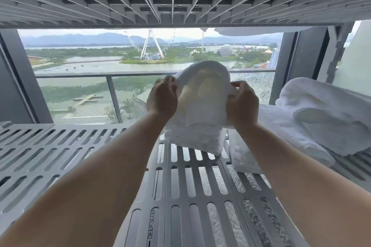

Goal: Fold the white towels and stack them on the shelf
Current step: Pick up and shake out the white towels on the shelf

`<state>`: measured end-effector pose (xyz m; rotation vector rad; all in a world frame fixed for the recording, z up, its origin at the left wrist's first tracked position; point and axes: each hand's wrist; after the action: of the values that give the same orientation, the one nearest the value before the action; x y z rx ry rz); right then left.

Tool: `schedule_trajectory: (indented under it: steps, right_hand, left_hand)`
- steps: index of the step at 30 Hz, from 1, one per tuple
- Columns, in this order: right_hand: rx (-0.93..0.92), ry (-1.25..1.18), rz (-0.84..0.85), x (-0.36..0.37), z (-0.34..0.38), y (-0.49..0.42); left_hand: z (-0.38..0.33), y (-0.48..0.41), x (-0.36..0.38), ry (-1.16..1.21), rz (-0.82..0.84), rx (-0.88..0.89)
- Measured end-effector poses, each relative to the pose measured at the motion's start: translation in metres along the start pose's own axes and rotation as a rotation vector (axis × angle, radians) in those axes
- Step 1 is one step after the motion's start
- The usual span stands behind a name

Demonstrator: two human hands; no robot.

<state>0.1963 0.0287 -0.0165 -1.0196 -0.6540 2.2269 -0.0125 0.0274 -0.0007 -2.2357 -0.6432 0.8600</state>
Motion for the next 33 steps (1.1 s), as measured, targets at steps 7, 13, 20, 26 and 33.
schedule_trajectory:
  steps: [7,13,20,26,33]
  right_hand:
    - [0.121,-0.255,0.101,-0.021,0.018,-0.004]
    - [-0.021,-0.373,0.146,-0.045,0.047,0.018]
    - [-0.19,-0.507,0.222,-0.059,0.079,0.071]
    - [-0.178,-0.502,0.271,-0.057,0.093,0.101]
    - [-0.02,-0.339,0.412,-0.047,0.082,0.135]
  left_hand:
    - [-0.031,0.0,-0.025,0.117,-0.086,0.024]
    - [-0.065,0.028,-0.044,0.137,-0.178,0.029]
    - [-0.075,0.073,-0.08,0.05,-0.236,0.03]
    - [-0.061,0.107,-0.131,-0.07,-0.267,-0.054]
    - [-0.035,0.138,-0.17,-0.2,-0.273,-0.198]
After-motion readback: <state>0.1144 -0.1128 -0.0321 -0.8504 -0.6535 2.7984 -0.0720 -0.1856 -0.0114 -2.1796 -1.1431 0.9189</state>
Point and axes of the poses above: each hand's wrist, its own y-axis away from the middle knuckle, its own x-axis out of the palm, z = x × y, and after that the axes turned 14 degrees about y, right-handed
